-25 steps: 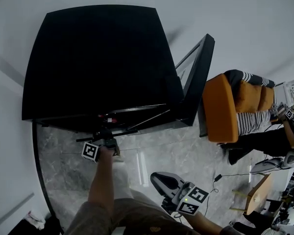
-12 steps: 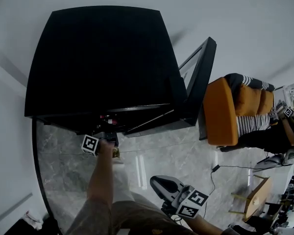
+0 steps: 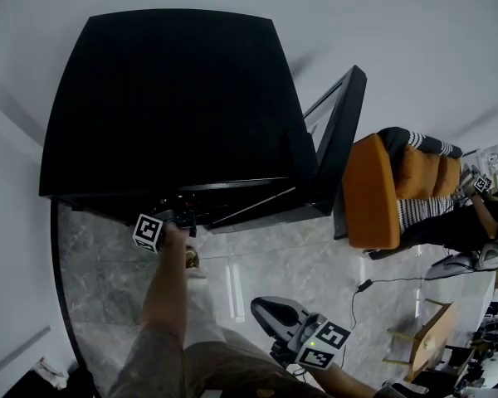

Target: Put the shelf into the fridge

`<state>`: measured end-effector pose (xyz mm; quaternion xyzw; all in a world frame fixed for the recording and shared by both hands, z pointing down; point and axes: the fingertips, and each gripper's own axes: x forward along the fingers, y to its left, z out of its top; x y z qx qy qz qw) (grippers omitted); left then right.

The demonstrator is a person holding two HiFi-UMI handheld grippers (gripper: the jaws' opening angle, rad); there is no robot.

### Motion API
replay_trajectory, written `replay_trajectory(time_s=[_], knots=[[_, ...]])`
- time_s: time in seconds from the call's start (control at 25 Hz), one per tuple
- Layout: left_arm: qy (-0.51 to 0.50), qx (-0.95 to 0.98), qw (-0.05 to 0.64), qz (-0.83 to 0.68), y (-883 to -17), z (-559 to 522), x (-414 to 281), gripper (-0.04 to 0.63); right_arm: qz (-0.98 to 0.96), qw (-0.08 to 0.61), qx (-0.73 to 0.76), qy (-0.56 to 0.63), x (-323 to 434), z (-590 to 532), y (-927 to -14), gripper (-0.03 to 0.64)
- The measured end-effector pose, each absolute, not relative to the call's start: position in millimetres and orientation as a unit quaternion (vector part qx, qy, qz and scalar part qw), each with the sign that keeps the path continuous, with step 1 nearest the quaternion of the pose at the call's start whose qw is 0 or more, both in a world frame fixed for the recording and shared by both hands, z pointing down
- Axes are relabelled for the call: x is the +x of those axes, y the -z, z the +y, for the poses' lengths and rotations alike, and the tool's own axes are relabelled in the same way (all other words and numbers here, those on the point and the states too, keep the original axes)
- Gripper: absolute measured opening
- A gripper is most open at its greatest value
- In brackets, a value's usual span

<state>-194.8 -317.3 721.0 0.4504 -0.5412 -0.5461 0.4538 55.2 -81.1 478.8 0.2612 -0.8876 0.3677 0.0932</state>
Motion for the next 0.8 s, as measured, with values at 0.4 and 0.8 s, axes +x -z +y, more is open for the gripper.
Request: replay_trajectory(time_s=[0.4, 0.8], knots=[[0.542, 0.451, 0.454, -0.545, -722, -332, -201, 0.017, -0.884, 0.1, 0.264, -0.372, 58, -80, -483, 0.021], [0.543, 0.45, 0.454, -0.545, -722, -343, -205, 0.017, -0.883, 0.104, 0.261, -0.375, 57, -80, -486, 0.021]])
